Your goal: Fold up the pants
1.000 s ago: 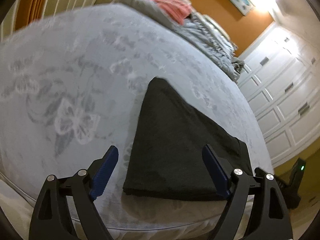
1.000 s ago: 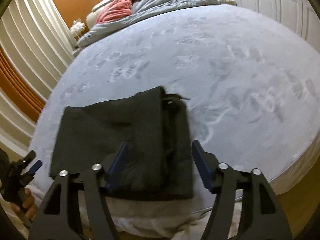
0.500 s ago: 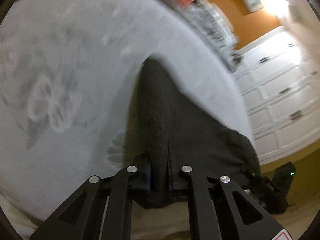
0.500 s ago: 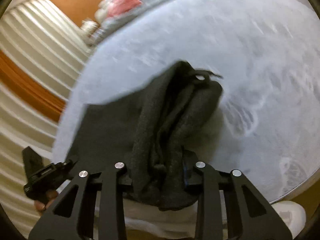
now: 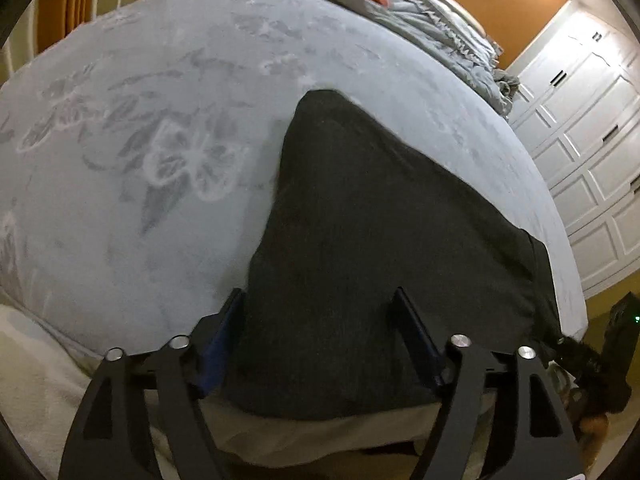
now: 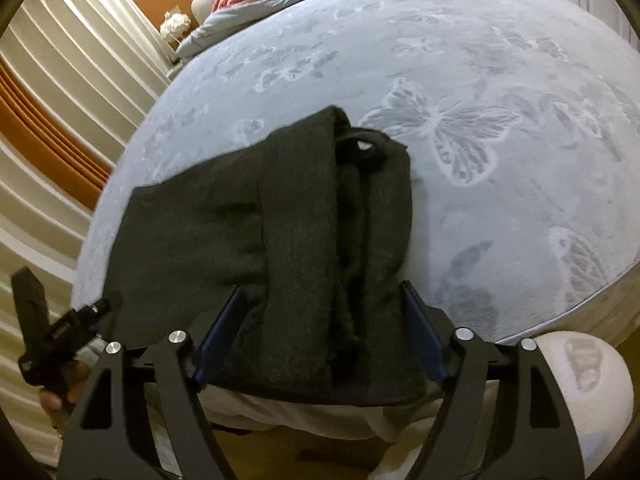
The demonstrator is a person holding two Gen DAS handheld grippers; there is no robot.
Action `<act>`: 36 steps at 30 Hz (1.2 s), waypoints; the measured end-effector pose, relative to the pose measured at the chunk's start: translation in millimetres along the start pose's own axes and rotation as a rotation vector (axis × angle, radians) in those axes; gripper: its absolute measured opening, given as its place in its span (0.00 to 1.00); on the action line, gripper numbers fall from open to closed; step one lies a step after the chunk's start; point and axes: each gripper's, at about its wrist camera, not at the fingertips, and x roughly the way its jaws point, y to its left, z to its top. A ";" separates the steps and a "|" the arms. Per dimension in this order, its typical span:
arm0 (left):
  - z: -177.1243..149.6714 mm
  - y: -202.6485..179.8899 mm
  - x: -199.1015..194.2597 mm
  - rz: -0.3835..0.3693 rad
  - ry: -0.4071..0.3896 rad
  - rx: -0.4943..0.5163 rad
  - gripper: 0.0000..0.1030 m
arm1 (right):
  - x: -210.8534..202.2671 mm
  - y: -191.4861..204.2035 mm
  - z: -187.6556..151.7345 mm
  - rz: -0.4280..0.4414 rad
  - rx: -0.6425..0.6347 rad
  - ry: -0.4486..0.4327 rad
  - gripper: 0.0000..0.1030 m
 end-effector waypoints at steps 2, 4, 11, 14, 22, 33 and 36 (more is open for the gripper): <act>-0.5 -3.1 3.3 0.002 -0.005 0.021 0.77 | 8.4 0.8 -2.4 -0.028 -0.018 0.005 0.77; -2.9 -7.2 5.5 0.030 -0.036 0.071 0.77 | 11.5 2.1 -5.5 -0.037 -0.023 -0.007 0.85; -2.6 -18.7 11.6 0.084 -0.093 0.171 0.77 | 22.1 20.3 -8.3 -0.095 -0.055 -0.062 0.89; 1.4 -19.3 14.2 0.081 -0.099 0.175 0.77 | 23.7 20.1 -6.7 -0.095 -0.052 -0.065 0.89; 1.9 -23.7 15.7 0.091 -0.113 0.188 0.77 | 26.7 24.0 -4.2 -0.098 -0.056 -0.072 0.88; 25.8 -12.5 16.3 -0.126 -0.015 0.040 0.12 | 20.5 21.2 14.8 0.052 0.008 -0.049 0.31; 24.7 -23.0 -10.7 -0.141 -0.043 0.053 0.11 | 0.4 29.0 17.3 0.081 -0.009 -0.076 0.29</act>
